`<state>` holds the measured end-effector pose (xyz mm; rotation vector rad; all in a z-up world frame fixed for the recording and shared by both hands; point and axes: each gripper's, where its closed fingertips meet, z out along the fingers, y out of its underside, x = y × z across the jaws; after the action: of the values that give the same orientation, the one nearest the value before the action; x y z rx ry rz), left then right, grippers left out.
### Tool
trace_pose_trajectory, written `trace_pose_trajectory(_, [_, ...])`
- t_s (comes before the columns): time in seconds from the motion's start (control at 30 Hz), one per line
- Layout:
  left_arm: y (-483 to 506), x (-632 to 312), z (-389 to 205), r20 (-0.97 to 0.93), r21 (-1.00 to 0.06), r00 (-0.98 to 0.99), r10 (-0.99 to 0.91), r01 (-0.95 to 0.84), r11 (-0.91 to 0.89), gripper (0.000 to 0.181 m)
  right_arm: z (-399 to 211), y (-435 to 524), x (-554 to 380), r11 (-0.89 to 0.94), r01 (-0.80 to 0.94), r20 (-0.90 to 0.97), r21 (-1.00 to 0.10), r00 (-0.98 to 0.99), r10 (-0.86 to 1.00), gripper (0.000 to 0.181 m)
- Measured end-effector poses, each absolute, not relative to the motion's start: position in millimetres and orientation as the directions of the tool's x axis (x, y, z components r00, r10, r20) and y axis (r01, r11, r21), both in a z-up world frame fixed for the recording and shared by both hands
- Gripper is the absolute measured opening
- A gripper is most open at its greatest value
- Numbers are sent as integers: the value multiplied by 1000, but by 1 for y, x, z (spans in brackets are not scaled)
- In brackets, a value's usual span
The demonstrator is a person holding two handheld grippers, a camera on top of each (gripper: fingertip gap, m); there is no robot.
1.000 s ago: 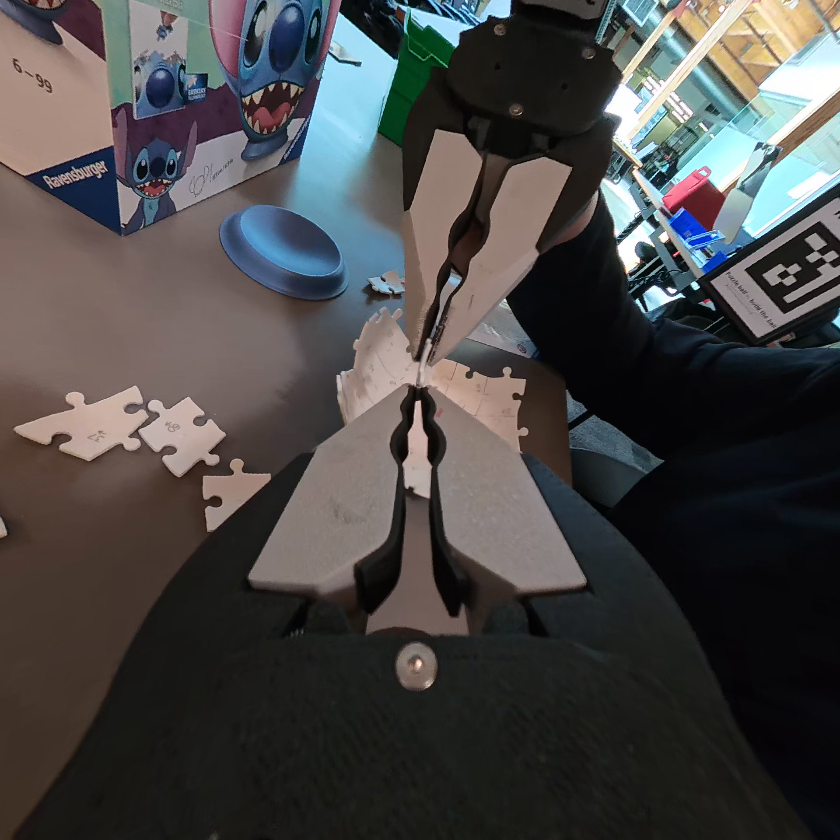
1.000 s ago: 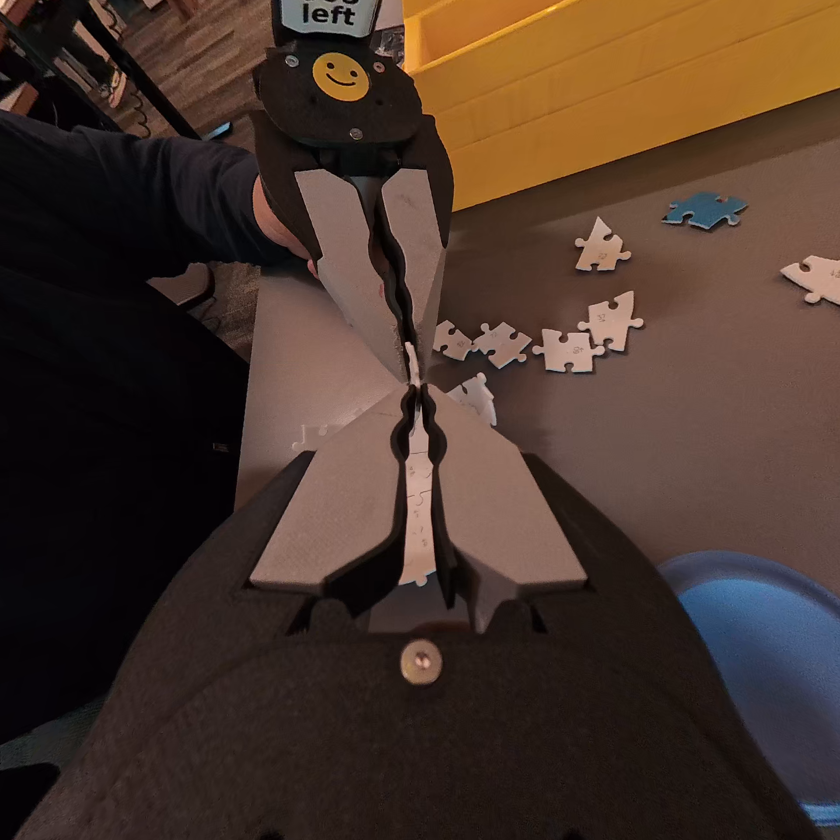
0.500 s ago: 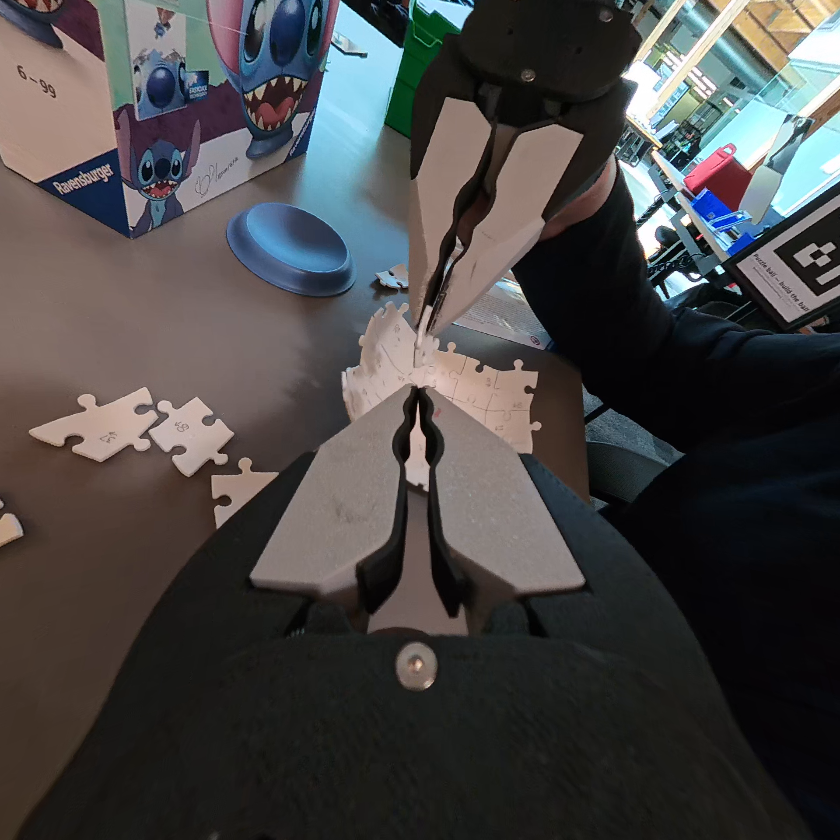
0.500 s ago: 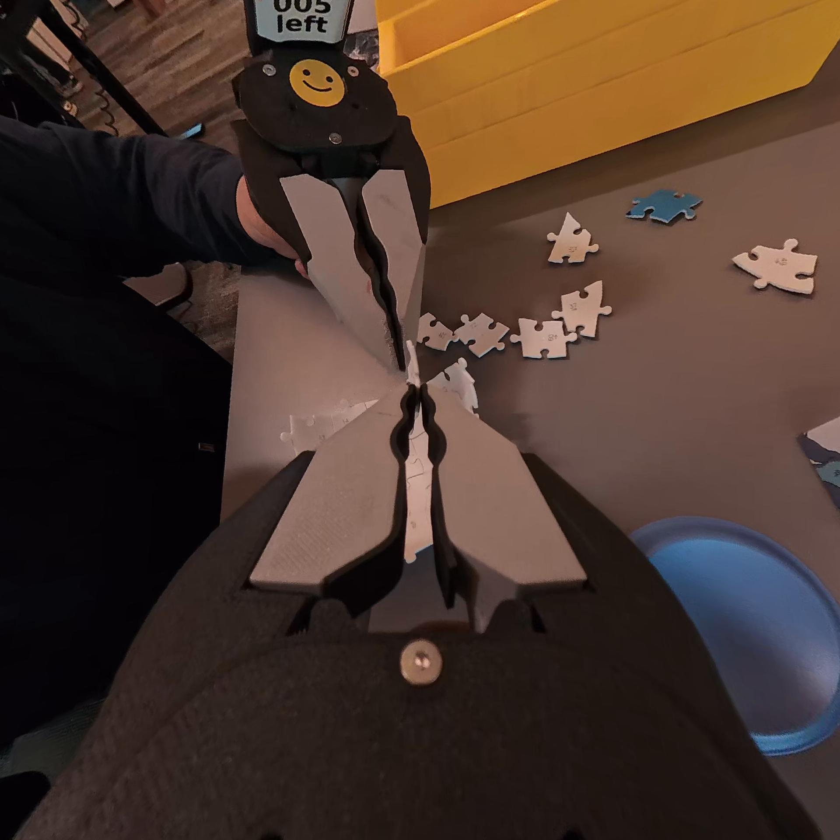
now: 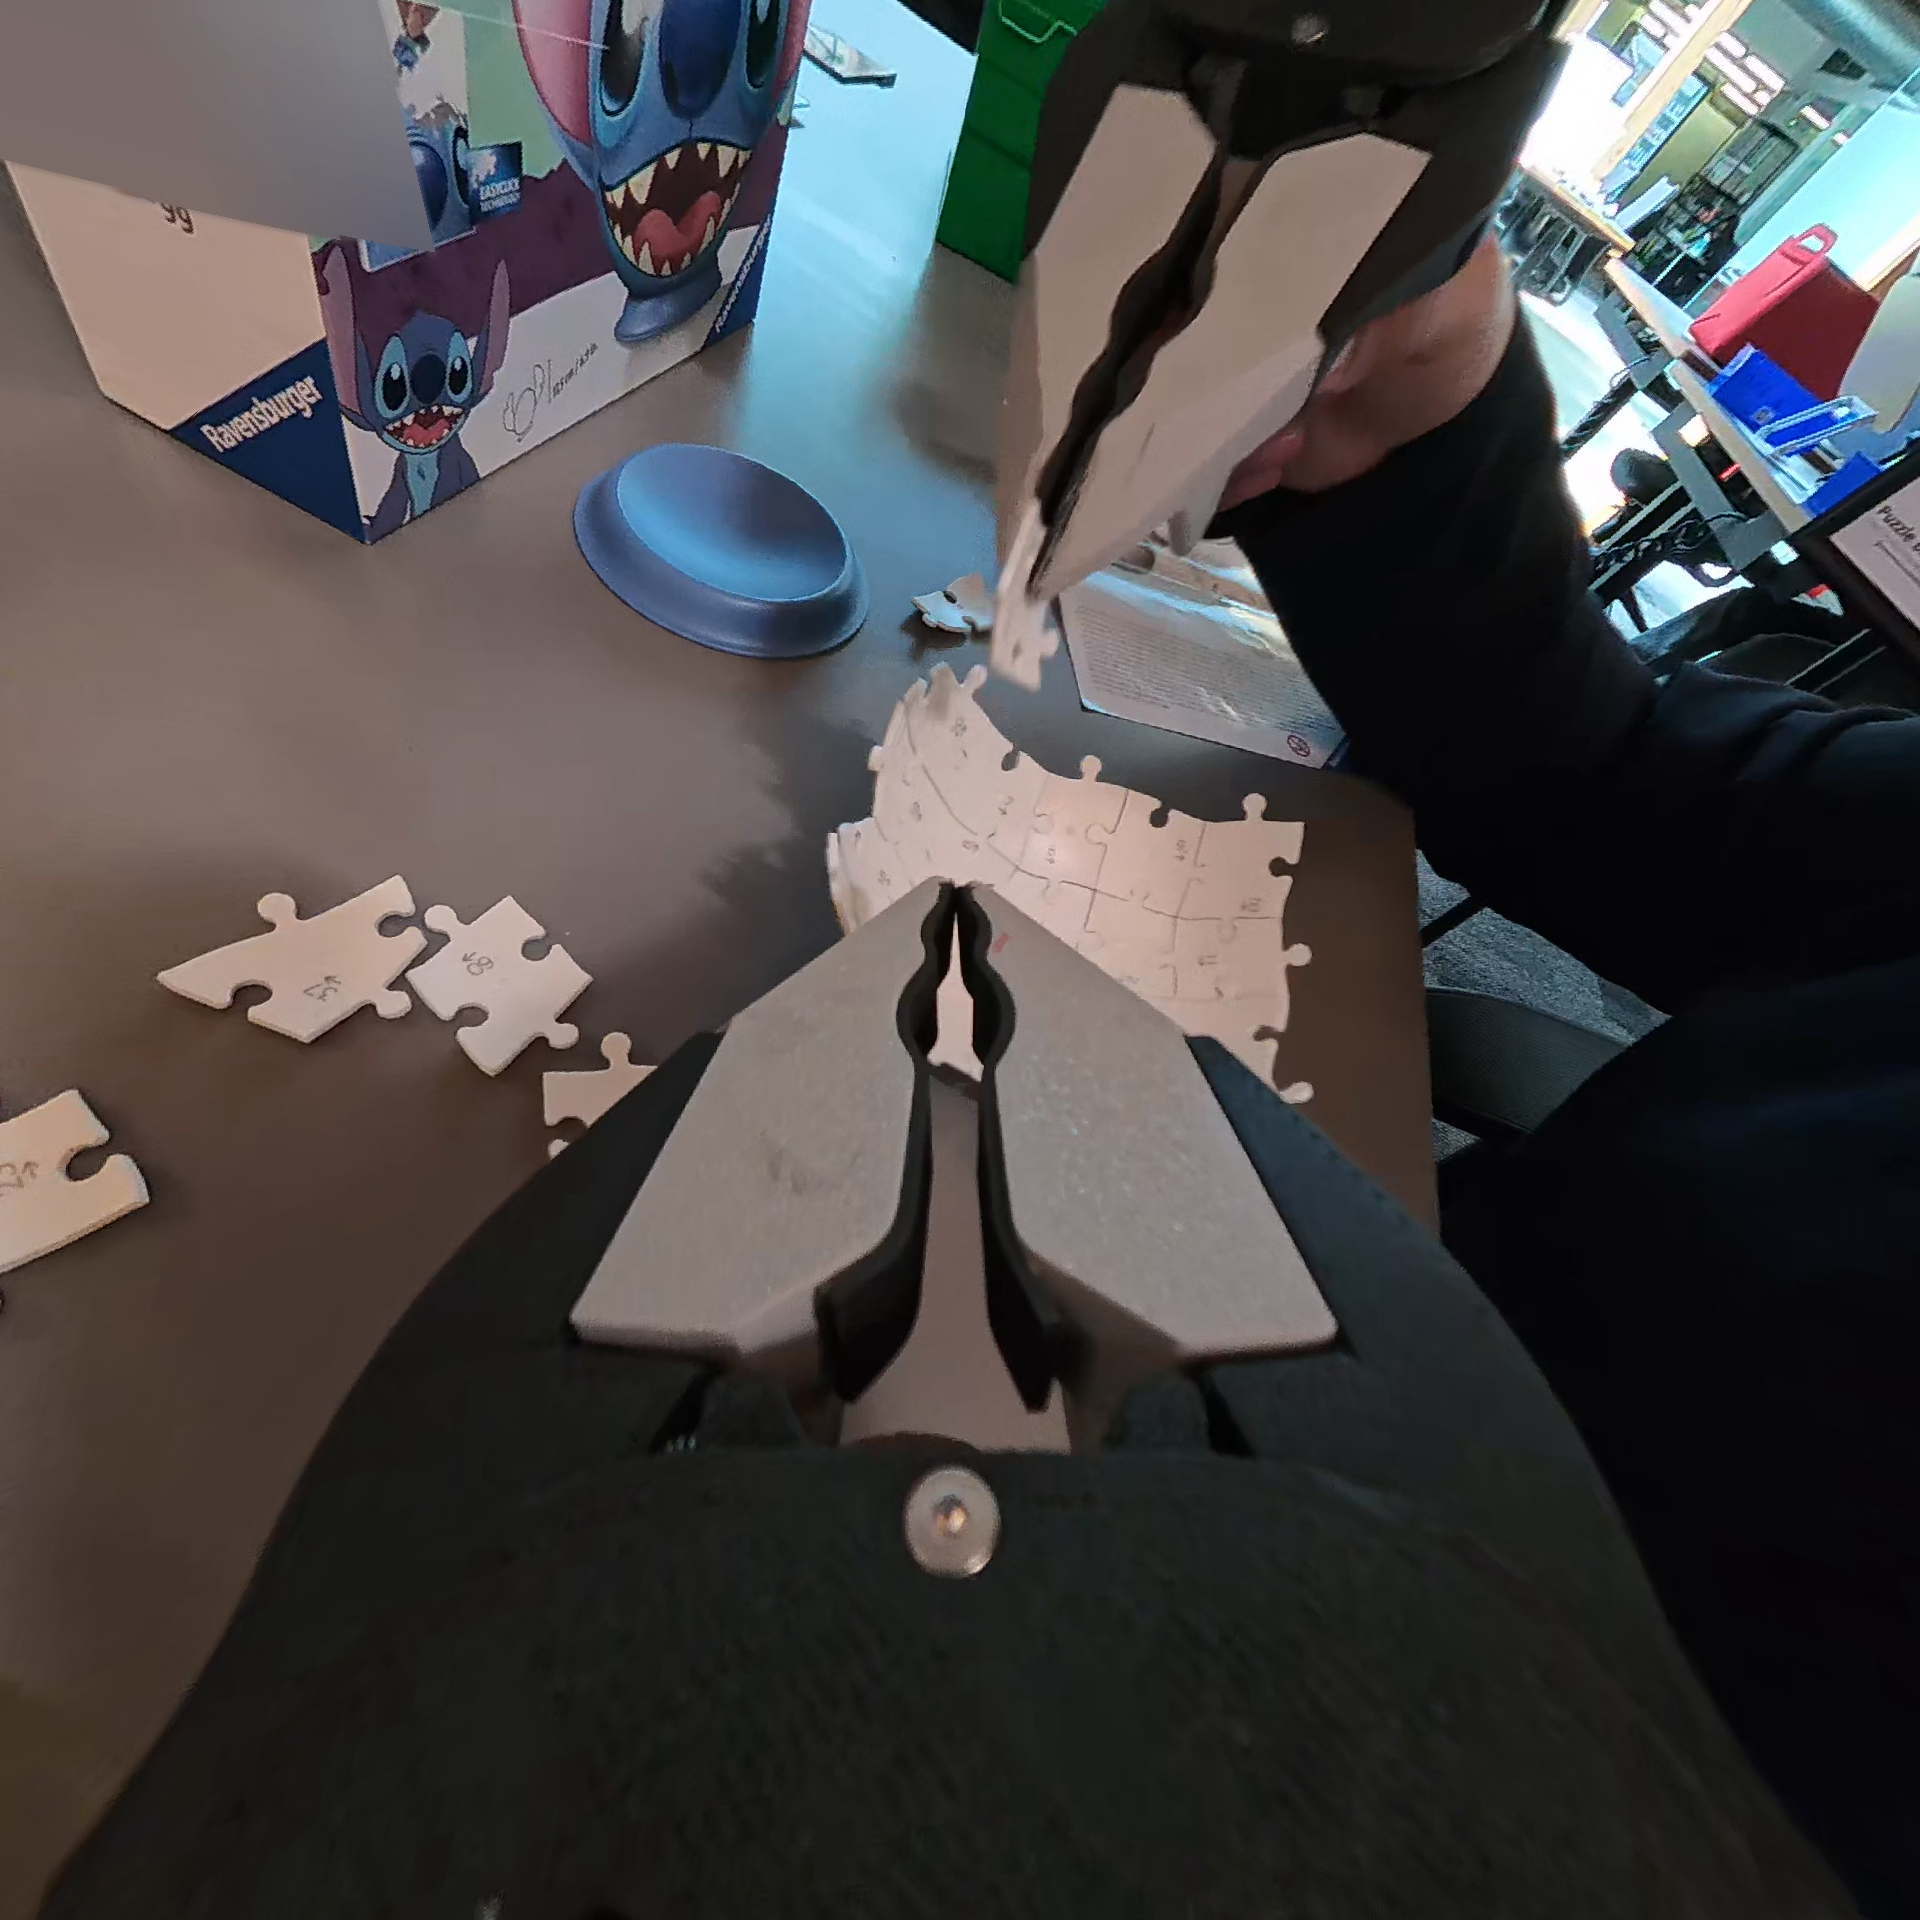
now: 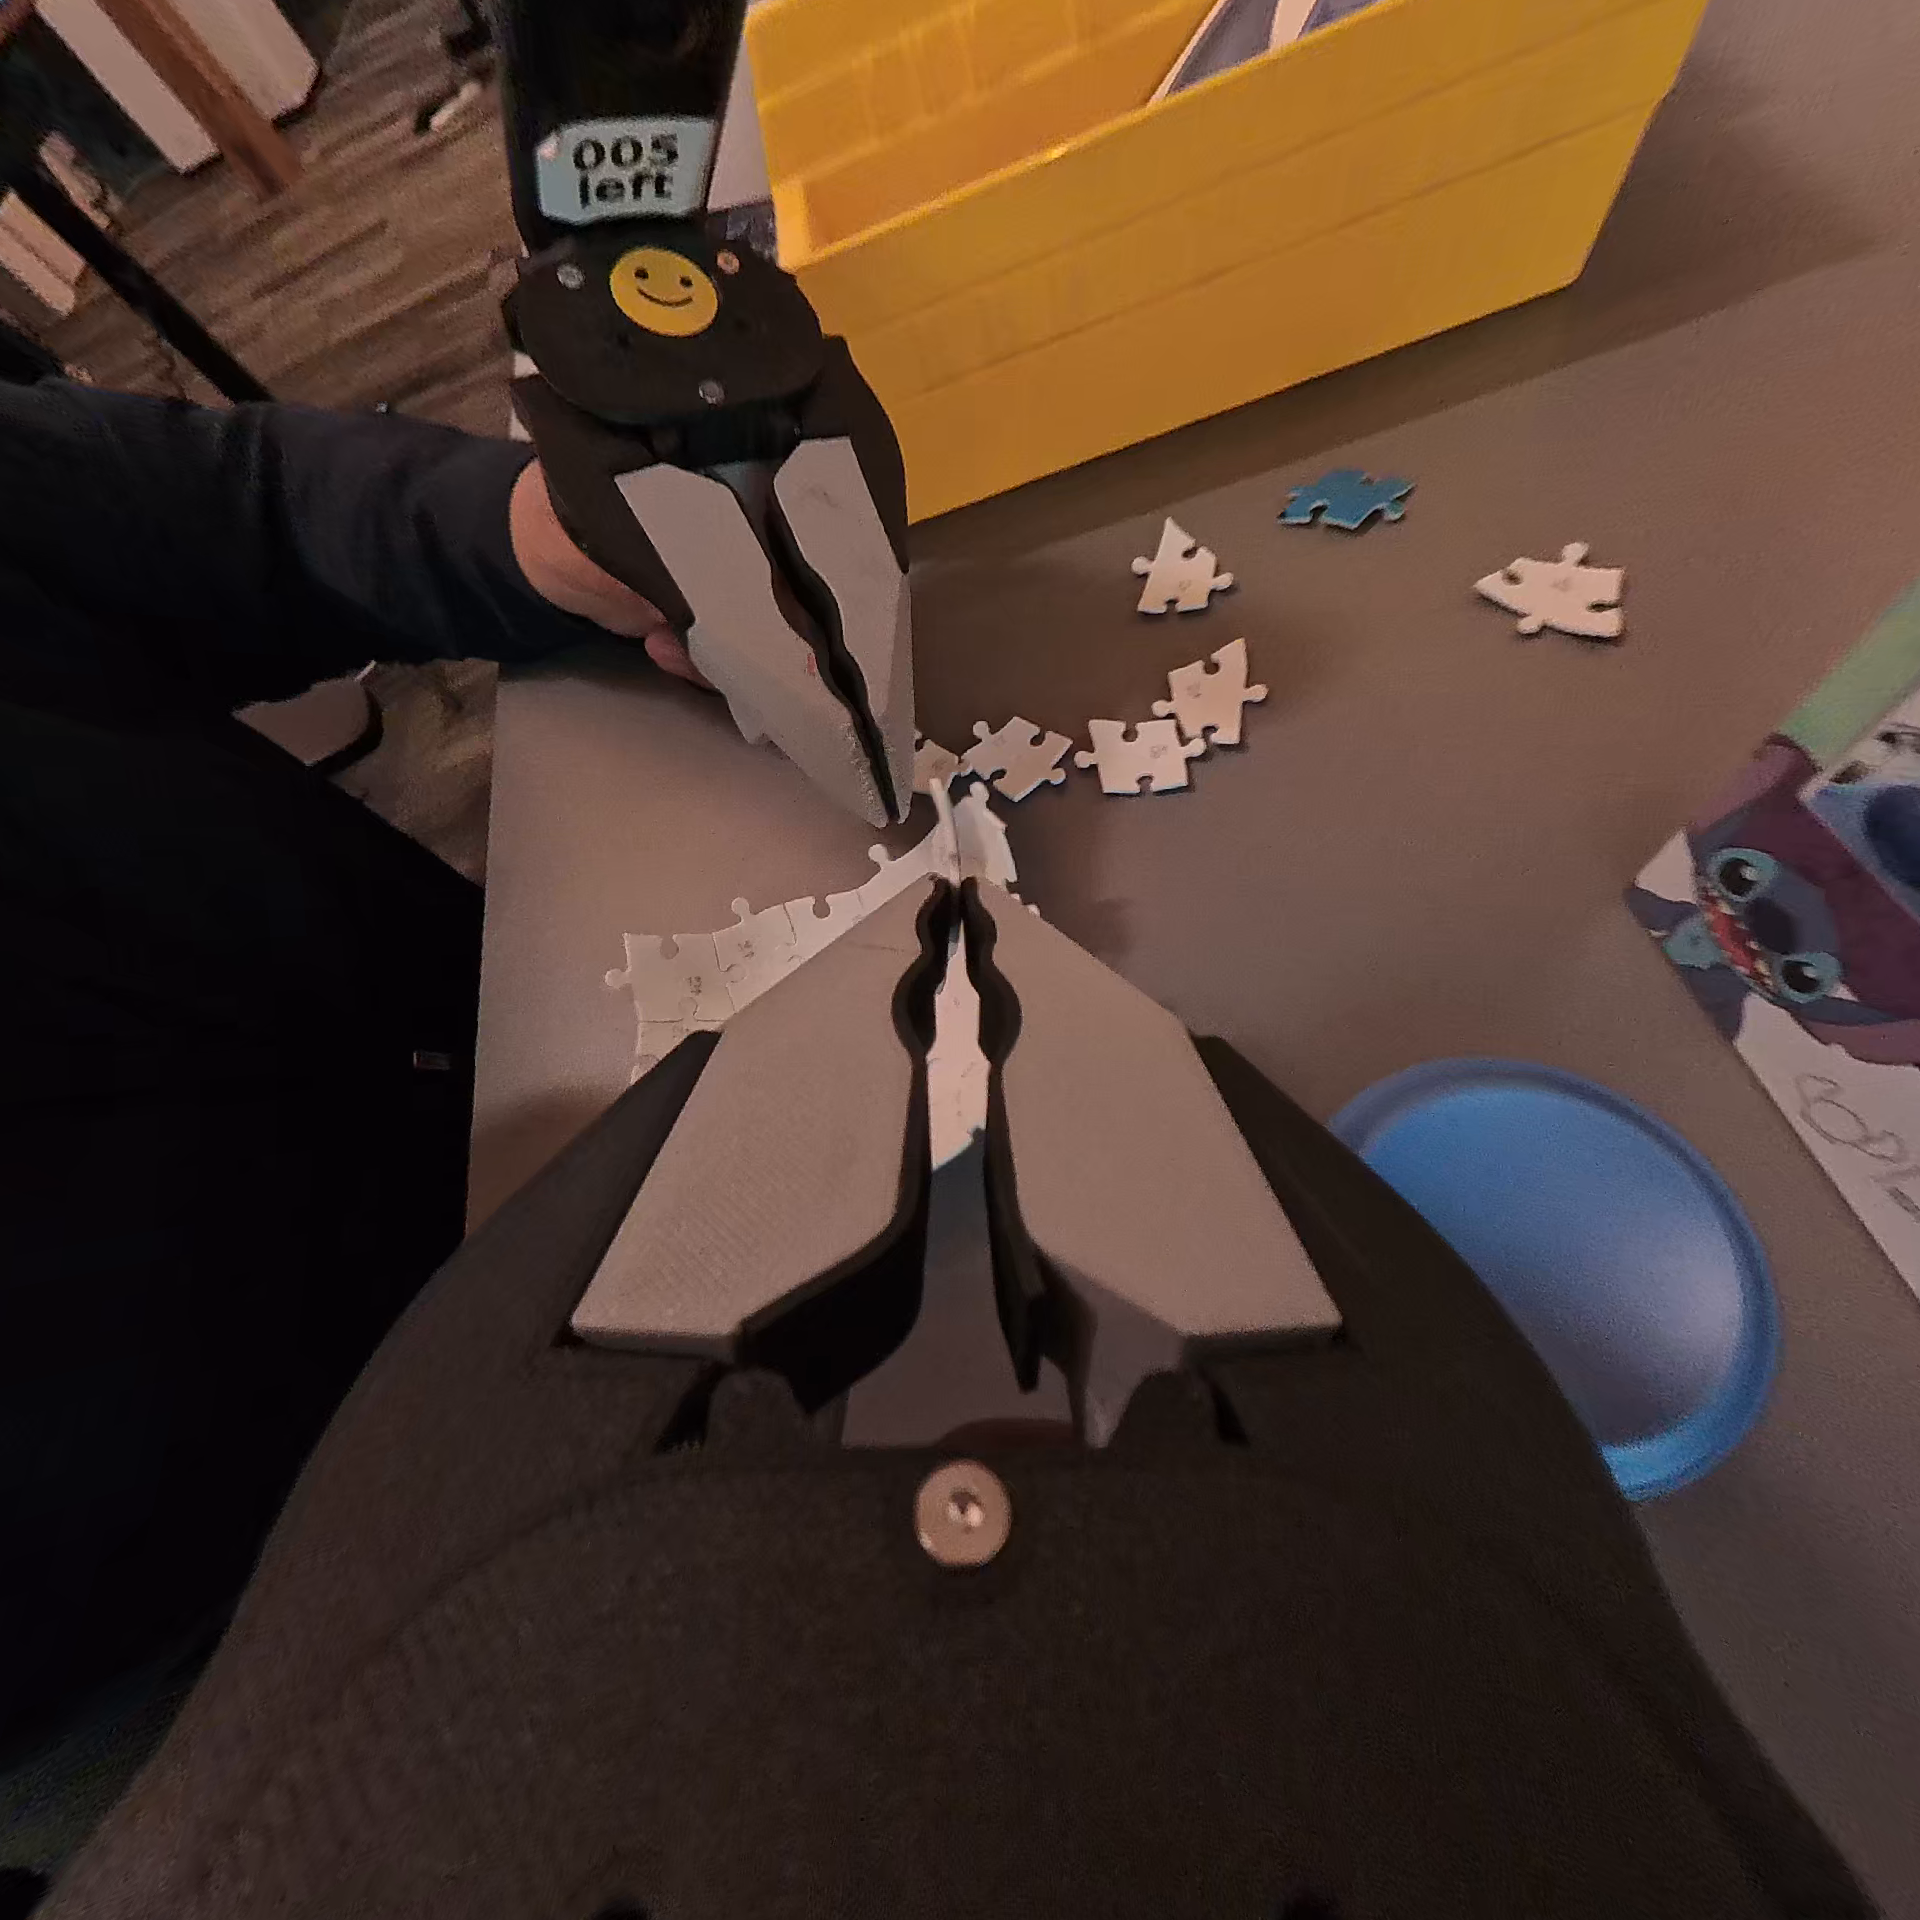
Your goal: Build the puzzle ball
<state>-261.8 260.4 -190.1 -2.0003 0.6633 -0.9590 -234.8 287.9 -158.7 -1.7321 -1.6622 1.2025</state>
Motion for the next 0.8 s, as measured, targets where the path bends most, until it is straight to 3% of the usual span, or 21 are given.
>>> trace_pose_trajectory(0.43, [271, -265, -178, 382, -844, 598, -705, -86, -530, 0, -171, 308, -207, -342, 453, -373, -823, 21, 927, 0])
trace_pose_trajectory(0.8, [285, -257, -178, 373, -808, 637, -675, -135, -573, 12, -174, 305, -201, -376, 392, -379, -839, 73, 922, 0])
